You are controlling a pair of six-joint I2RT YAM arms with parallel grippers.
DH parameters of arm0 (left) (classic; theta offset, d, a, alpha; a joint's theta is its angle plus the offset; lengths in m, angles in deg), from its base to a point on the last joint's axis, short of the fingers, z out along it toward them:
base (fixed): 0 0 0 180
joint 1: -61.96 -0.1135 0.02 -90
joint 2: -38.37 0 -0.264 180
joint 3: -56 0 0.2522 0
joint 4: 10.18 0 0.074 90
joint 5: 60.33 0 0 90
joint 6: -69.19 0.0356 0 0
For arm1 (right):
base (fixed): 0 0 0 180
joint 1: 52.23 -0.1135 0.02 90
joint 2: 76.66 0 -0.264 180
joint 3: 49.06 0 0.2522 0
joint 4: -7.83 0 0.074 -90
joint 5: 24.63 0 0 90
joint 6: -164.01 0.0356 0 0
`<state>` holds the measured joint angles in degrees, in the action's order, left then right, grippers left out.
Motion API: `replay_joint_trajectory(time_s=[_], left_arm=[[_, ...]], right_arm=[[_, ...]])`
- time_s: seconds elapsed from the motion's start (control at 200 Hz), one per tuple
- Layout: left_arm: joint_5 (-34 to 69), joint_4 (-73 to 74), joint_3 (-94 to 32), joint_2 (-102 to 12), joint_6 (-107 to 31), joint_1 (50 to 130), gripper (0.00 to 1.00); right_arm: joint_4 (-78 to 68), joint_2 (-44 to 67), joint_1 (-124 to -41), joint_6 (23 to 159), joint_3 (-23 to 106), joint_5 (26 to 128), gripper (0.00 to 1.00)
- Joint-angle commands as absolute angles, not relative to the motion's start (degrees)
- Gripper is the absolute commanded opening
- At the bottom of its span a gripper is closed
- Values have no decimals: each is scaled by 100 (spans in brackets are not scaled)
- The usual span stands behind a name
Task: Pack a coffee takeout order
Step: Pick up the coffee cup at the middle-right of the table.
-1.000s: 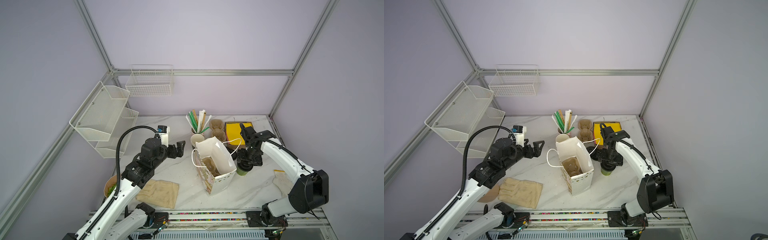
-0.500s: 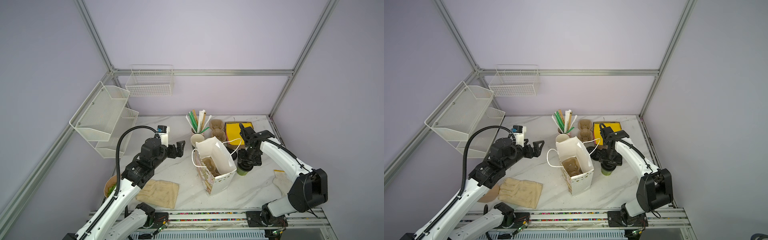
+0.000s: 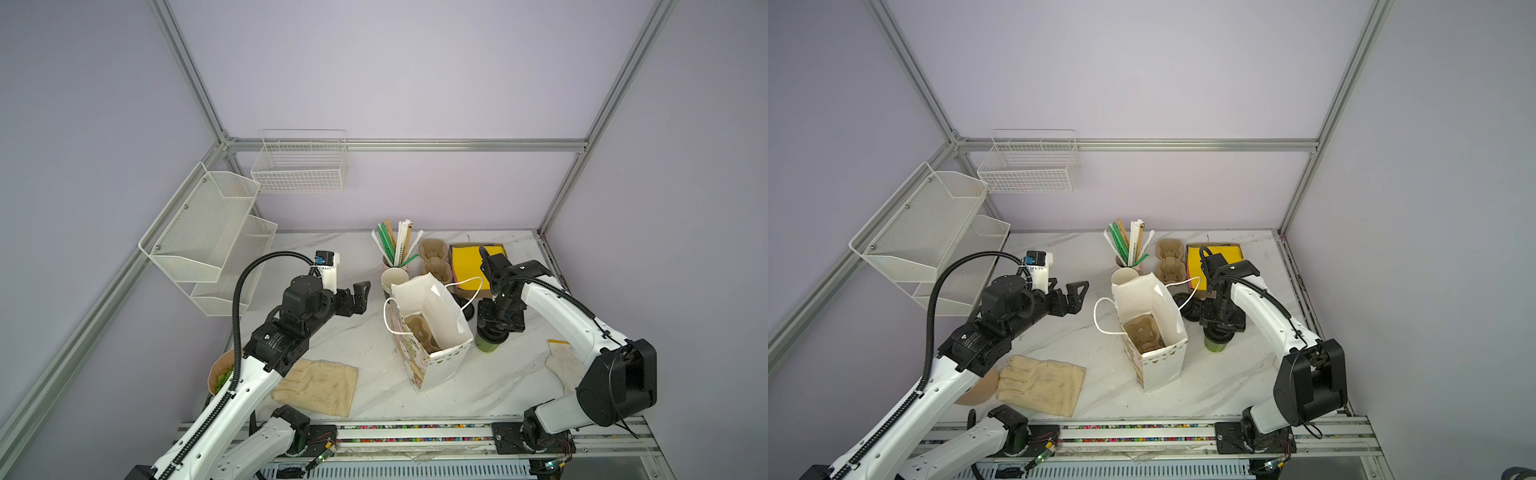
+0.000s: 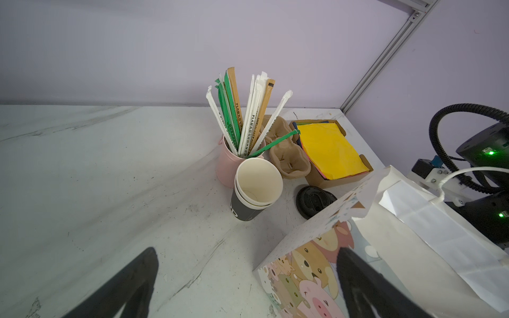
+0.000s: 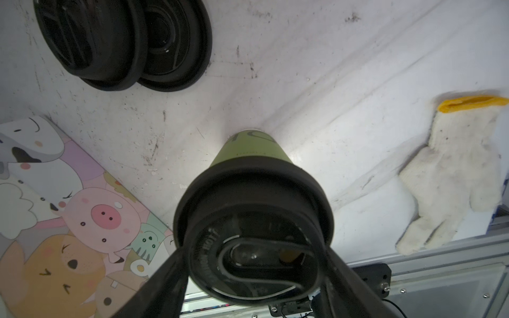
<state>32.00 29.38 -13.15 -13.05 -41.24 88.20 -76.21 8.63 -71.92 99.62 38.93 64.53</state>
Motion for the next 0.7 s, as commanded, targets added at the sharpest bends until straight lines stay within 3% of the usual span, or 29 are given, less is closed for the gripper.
replay_joint_trajectory(time_s=[0.0, 0.695], left_arm=[[3154, 2741, -1172, -1273, -4155, 8764, 100], [2992, 2709, -1155, -1318, -4194, 8657, 100]], right_arm=[[-8030, 603, -7225, 10003, 4226, 6180, 73], [-8372, 522, -7224, 9935, 6897, 5954, 72]])
